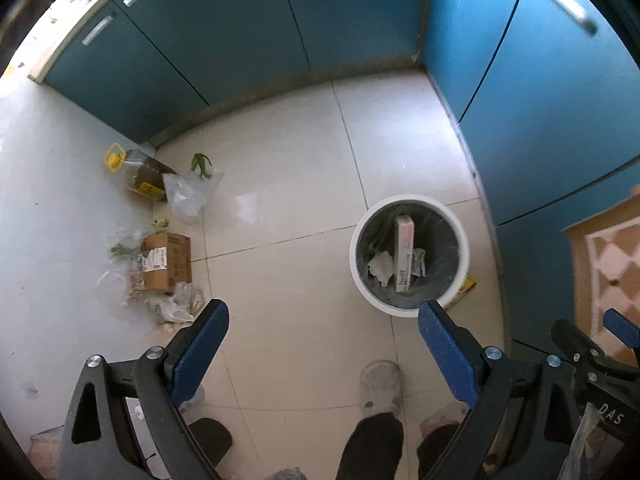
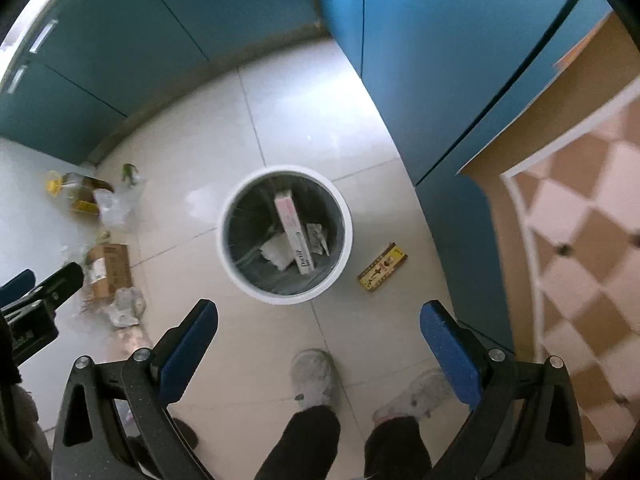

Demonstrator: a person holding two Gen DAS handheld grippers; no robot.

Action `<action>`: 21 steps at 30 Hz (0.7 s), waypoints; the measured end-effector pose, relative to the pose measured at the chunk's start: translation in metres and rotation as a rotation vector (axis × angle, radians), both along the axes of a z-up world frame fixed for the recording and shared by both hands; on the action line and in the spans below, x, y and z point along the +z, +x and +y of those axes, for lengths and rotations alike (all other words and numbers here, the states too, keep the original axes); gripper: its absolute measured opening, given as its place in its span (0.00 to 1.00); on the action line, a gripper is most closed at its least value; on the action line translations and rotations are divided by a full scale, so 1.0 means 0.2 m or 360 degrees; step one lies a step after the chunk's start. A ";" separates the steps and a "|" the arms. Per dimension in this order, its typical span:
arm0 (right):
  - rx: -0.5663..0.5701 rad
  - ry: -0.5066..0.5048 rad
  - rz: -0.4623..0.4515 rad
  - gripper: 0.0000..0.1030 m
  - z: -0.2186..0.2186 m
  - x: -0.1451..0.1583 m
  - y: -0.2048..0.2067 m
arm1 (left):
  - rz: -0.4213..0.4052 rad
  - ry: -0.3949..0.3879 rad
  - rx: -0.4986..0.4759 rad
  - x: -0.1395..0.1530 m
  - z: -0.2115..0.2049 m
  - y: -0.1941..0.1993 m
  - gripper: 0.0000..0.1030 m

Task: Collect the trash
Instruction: 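Move both tools back up to the counter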

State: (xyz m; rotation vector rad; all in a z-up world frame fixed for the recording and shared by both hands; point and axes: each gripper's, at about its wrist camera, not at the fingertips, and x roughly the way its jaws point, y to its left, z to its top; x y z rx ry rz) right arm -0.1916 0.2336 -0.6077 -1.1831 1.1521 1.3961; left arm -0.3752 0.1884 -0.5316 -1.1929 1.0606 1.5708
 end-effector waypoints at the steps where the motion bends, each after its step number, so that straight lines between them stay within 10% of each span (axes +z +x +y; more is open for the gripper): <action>1: 0.0005 0.0013 0.0005 0.99 -0.01 0.06 0.00 | -0.0006 0.0018 -0.0005 0.09 -0.03 0.01 0.94; 21: -0.0051 0.0296 0.0289 0.99 -0.45 1.61 0.21 | 0.0038 0.0389 -0.0232 1.28 -0.36 0.32 0.94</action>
